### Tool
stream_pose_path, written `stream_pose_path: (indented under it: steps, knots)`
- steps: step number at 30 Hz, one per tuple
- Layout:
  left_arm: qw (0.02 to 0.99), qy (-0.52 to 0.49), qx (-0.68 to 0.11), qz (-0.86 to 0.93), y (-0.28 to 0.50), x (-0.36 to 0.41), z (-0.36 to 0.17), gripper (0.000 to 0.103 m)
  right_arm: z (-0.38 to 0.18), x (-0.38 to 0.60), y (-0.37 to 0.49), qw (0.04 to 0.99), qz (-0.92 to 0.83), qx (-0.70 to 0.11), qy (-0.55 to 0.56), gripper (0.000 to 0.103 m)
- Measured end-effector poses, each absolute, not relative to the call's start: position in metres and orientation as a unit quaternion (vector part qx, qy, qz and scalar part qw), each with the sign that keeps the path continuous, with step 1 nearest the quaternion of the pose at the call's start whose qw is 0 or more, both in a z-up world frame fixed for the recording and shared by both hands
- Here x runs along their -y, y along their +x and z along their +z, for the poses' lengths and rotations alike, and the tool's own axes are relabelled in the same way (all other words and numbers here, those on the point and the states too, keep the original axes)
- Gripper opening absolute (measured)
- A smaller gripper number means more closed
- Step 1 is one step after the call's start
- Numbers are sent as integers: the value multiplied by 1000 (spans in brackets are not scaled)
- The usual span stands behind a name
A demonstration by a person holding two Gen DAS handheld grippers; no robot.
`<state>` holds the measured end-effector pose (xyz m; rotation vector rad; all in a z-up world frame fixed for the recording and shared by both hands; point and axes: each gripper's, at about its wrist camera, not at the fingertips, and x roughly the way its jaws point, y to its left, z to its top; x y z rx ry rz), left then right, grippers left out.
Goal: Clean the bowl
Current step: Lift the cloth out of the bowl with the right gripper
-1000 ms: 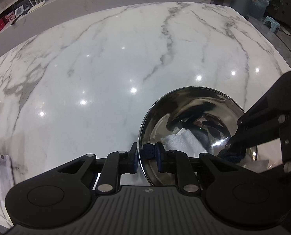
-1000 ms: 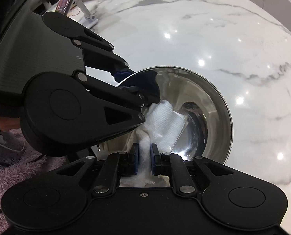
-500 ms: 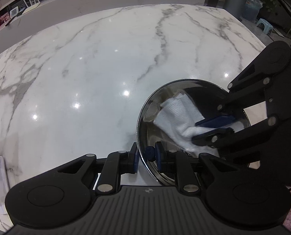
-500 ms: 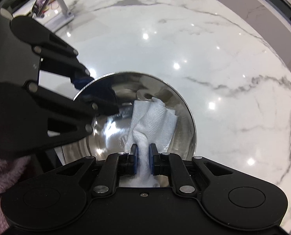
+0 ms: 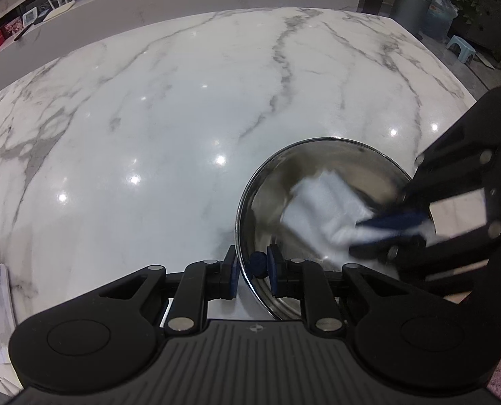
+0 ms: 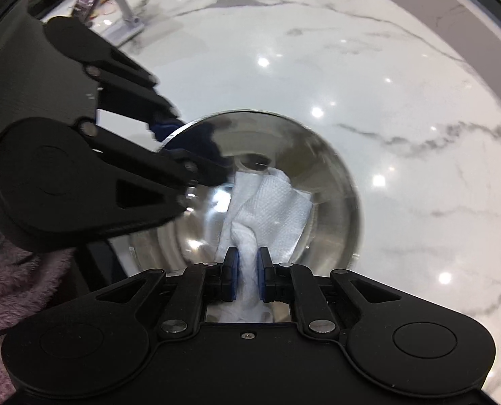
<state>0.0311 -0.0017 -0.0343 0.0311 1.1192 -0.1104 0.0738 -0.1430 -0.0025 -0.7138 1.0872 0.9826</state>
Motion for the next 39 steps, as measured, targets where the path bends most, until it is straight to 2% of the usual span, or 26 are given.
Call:
stream_pose_path:
  steps: [14,19,23,30,39]
  knots:
    - [867,-37,-494,-47,27,-10,-31,16,63,237,89,808,391,-428,-109,9]
    - [887,-26,-458,-48,21,-8,-28,16,34,241,102,837,330,-429,-77,9]
    - [893,-14,-446,-54,18,-3,-27,23,7,244,93,851,298,-424,-85,9]
    - [896,-24,-441,-42,16,-2,-29,23,-33,242,78,870,266,-409,-73,9]
    - [905,-28,-423,-30,11,1,-28,23,-49,245,69,879,261,-393,-72,10]
